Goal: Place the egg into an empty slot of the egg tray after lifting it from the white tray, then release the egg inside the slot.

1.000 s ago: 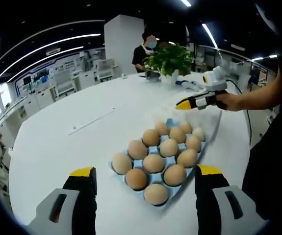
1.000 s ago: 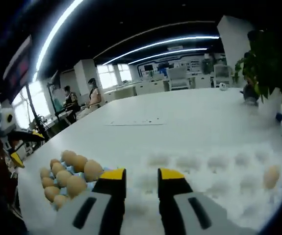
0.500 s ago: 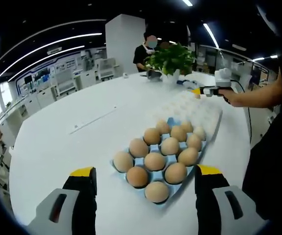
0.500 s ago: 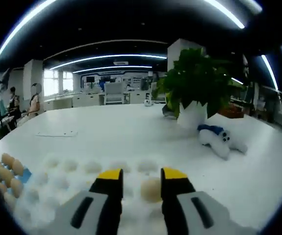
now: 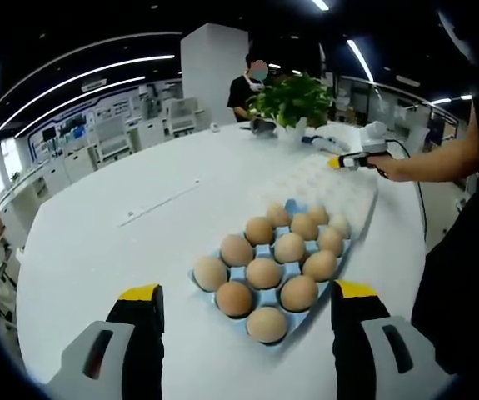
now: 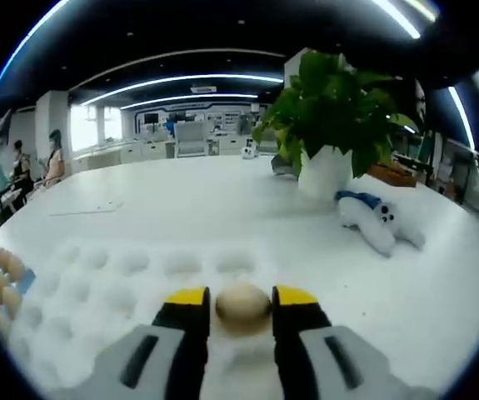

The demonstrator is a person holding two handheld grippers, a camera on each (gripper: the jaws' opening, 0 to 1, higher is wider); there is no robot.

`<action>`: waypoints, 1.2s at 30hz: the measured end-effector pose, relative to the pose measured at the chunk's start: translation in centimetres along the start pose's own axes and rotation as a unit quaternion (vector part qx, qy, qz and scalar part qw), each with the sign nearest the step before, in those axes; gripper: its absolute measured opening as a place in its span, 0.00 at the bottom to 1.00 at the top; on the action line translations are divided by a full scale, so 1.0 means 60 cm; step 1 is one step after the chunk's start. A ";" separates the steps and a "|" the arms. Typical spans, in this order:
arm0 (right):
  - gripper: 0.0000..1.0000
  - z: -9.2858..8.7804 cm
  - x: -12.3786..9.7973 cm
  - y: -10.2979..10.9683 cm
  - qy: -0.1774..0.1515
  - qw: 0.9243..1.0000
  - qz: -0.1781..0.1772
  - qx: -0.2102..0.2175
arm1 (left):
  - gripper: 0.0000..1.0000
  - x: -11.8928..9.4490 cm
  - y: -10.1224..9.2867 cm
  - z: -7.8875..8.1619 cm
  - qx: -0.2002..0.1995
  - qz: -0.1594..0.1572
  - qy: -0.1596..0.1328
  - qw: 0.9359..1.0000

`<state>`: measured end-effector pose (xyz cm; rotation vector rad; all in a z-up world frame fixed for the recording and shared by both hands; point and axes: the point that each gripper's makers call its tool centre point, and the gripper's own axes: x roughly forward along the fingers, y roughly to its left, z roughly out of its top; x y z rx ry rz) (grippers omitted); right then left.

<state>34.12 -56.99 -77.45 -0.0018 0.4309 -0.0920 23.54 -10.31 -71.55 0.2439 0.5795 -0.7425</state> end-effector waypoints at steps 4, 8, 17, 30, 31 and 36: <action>0.26 0.002 0.000 -0.005 0.001 1.000 0.002 0.012 | 0.83 0.001 -0.001 -0.001 0.000 0.001 0.000 1.000; 0.26 0.002 -0.002 -0.006 0.001 1.000 0.006 0.012 | 0.83 0.001 -0.005 0.001 0.001 -0.001 -0.001 1.000; 0.26 0.001 -0.003 -0.003 0.006 1.000 0.011 -0.023 | 0.83 -0.001 -0.009 0.003 0.000 -0.002 -0.005 1.000; 0.25 0.035 -0.032 0.011 -0.020 0.999 0.025 0.015 | 0.83 -0.008 -0.008 0.001 0.000 0.002 -0.006 1.000; 0.25 0.038 -0.035 0.015 -0.022 0.999 0.026 0.015 | 0.83 -0.008 -0.009 0.001 0.001 0.001 -0.006 1.000; 0.25 0.049 -0.045 0.036 -0.031 0.998 0.042 0.019 | 0.83 -0.009 -0.008 0.003 0.001 0.002 -0.007 1.000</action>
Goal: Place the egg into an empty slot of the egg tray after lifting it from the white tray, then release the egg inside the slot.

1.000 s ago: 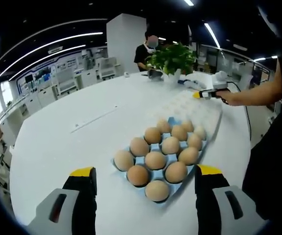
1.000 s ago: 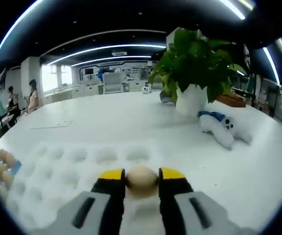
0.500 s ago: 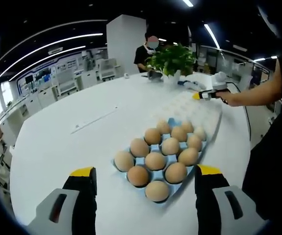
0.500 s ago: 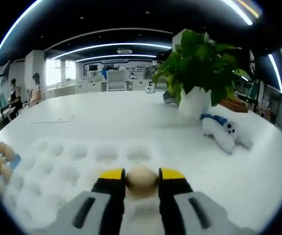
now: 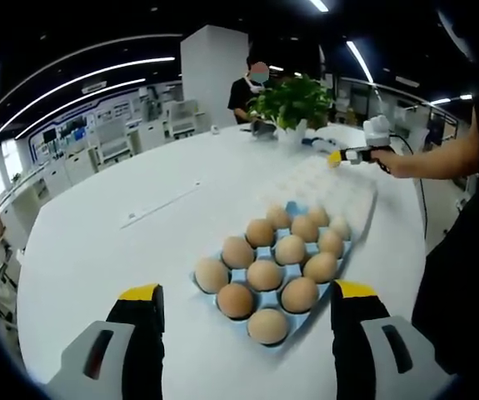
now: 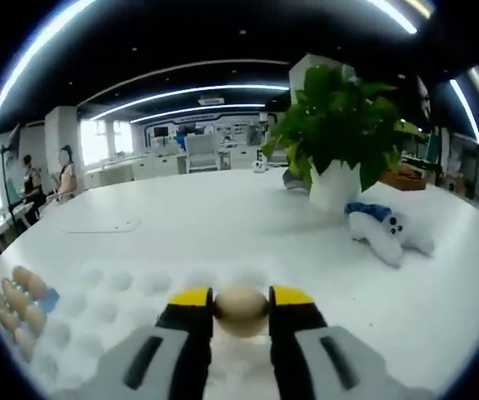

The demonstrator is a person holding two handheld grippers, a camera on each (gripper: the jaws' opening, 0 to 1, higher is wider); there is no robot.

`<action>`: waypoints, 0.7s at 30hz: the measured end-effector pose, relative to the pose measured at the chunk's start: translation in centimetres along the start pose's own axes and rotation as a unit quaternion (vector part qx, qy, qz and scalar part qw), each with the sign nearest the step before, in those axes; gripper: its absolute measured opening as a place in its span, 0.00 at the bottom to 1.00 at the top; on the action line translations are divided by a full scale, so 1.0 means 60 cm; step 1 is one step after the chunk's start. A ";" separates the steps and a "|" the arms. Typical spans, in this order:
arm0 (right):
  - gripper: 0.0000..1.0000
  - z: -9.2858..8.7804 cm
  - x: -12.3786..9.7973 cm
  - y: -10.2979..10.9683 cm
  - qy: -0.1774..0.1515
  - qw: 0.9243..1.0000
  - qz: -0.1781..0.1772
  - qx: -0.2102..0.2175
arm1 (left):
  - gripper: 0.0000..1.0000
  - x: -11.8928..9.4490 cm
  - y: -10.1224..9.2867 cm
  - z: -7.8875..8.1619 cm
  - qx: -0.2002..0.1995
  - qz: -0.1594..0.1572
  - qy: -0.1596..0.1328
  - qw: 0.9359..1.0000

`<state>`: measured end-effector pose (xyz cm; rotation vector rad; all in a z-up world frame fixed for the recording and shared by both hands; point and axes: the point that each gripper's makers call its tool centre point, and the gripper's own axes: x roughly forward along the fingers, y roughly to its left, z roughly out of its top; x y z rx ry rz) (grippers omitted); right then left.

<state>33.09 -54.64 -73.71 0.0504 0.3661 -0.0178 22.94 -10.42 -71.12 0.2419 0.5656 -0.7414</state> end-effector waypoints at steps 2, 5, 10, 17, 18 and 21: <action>0.25 0.003 -0.001 0.024 -0.003 1.000 0.023 0.009 | 0.83 0.000 -0.001 0.001 0.001 -0.001 -0.001 1.000; 0.25 0.003 0.000 0.065 -0.001 0.999 0.054 -0.005 | 0.83 0.001 -0.002 0.000 0.002 -0.003 0.001 1.000; 0.25 0.013 0.003 0.127 -0.011 0.995 0.095 -0.006 | 0.83 0.000 -0.001 -0.001 0.002 -0.003 0.002 1.000; 0.25 0.014 0.000 0.229 -0.004 0.984 0.179 -0.016 | 0.83 0.000 0.001 -0.003 0.001 -0.003 0.003 1.000; 0.25 0.013 0.000 0.239 -0.004 0.983 0.185 -0.019 | 0.83 0.001 0.001 -0.003 0.001 -0.003 0.002 1.000; 0.25 0.004 0.000 0.274 0.002 0.977 0.213 -0.022 | 0.83 0.001 0.003 -0.003 -0.001 -0.002 0.002 1.000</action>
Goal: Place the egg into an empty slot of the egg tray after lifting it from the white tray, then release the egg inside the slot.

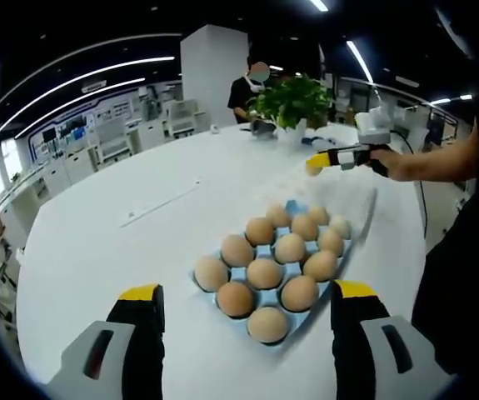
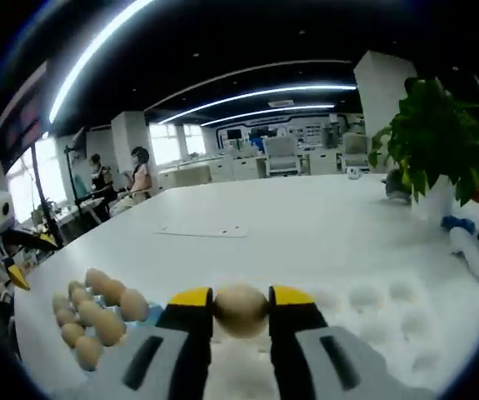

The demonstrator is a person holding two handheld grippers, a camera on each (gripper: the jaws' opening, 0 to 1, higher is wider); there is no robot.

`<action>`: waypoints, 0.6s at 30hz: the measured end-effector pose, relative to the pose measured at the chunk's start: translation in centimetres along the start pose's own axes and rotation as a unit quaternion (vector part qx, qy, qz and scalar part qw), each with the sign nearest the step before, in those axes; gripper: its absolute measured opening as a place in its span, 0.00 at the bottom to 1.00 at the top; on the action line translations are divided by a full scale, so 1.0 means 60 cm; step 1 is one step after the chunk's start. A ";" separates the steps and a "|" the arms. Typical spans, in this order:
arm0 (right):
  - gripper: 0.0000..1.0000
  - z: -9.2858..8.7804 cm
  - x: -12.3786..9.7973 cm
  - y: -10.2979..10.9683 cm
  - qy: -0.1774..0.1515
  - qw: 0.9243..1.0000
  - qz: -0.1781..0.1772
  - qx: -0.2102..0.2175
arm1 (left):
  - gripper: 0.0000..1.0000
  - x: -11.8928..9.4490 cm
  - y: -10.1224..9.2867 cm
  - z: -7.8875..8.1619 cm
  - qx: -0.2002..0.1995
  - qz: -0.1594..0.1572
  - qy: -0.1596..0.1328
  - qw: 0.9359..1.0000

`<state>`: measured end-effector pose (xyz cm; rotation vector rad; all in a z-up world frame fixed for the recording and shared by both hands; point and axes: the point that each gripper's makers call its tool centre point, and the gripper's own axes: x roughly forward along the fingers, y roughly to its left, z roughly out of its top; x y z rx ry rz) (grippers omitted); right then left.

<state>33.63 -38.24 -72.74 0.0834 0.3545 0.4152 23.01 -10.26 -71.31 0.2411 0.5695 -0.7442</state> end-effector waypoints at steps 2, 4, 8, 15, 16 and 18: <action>0.25 -0.010 0.011 0.027 0.009 1.000 0.022 -0.004 | 0.83 0.000 0.000 0.000 0.000 -0.001 0.000 1.000; 0.25 -0.016 0.018 0.047 0.016 0.999 0.041 -0.005 | 0.83 -0.001 0.002 -0.001 0.000 0.001 0.000 1.000; 0.25 -0.022 0.034 0.079 0.023 0.997 0.070 -0.003 | 0.83 -0.002 0.004 -0.002 -0.001 0.003 0.001 1.000; 0.25 -0.037 0.054 0.116 0.040 0.994 0.105 -0.020 | 0.82 -0.003 0.005 -0.005 -0.003 0.004 0.001 1.000; 0.25 -0.042 0.058 0.120 0.047 0.993 0.110 -0.021 | 0.82 -0.003 0.005 -0.005 -0.003 0.004 0.001 1.000; 0.25 -0.049 0.061 0.125 0.055 0.991 0.117 -0.012 | 0.82 -0.004 0.006 -0.005 -0.003 0.005 0.001 1.000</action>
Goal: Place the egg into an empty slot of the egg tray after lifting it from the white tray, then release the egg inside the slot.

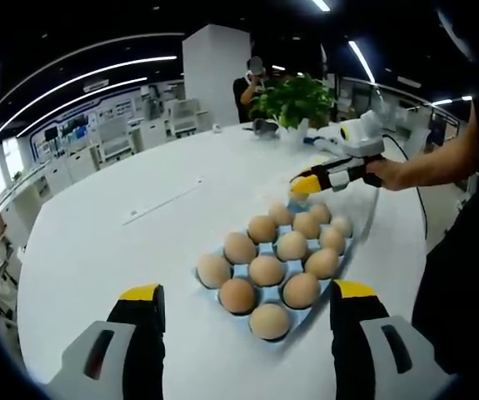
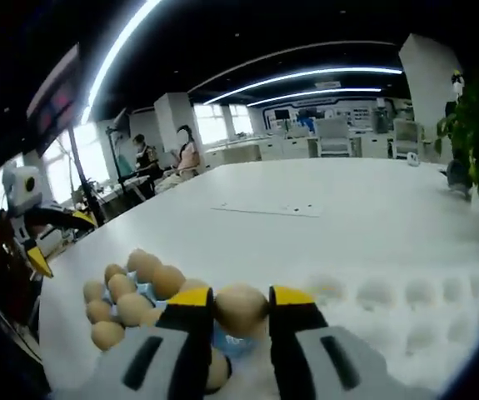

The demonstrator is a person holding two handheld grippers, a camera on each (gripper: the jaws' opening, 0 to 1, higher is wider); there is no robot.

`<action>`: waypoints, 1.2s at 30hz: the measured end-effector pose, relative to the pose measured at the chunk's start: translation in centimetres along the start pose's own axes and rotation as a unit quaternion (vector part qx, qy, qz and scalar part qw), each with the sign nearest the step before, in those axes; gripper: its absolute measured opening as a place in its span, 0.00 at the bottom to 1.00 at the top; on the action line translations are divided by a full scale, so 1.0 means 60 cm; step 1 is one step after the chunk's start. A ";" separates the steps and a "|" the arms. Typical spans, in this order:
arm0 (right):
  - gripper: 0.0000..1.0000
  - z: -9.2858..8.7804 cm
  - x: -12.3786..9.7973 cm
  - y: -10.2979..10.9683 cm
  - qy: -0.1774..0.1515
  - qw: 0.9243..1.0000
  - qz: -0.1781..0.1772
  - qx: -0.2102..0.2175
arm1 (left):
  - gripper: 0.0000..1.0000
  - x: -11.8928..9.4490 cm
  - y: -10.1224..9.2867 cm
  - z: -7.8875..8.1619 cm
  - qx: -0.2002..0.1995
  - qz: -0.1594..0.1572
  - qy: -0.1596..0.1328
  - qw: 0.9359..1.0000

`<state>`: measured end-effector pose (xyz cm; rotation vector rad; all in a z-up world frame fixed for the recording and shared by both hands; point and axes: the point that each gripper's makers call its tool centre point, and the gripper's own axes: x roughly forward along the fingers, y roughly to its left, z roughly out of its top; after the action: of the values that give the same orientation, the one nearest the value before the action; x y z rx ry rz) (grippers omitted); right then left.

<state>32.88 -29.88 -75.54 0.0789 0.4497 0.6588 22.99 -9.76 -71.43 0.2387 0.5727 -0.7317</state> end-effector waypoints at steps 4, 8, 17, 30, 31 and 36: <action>0.26 -0.014 0.008 0.005 0.017 1.000 0.012 0.007 | 0.82 0.001 0.000 -0.002 0.001 0.000 0.002 1.000; 0.26 -0.021 0.012 0.007 0.029 0.999 0.017 0.001 | 0.82 0.001 0.001 -0.001 0.001 0.001 0.001 1.000; 0.26 -0.035 0.021 0.015 0.063 0.997 0.043 -0.028 | 0.82 0.006 -0.001 -0.001 -0.002 -0.003 0.002 1.000; 0.26 -0.038 0.021 0.026 0.063 0.991 0.098 -0.058 | 0.82 0.009 -0.005 -0.002 -0.001 -0.006 0.005 1.000; 0.26 -0.038 0.021 0.026 0.062 0.991 0.100 -0.058 | 0.82 0.009 -0.005 -0.002 -0.001 -0.006 0.005 1.000; 0.29 -0.036 0.014 0.032 0.036 0.990 0.120 -0.066 | 0.83 0.007 -0.010 -0.005 -0.005 -0.003 0.001 1.000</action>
<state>31.45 -27.99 -77.38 -0.0176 0.4694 0.9285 22.72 -10.33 -71.93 0.2284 0.5796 -0.7352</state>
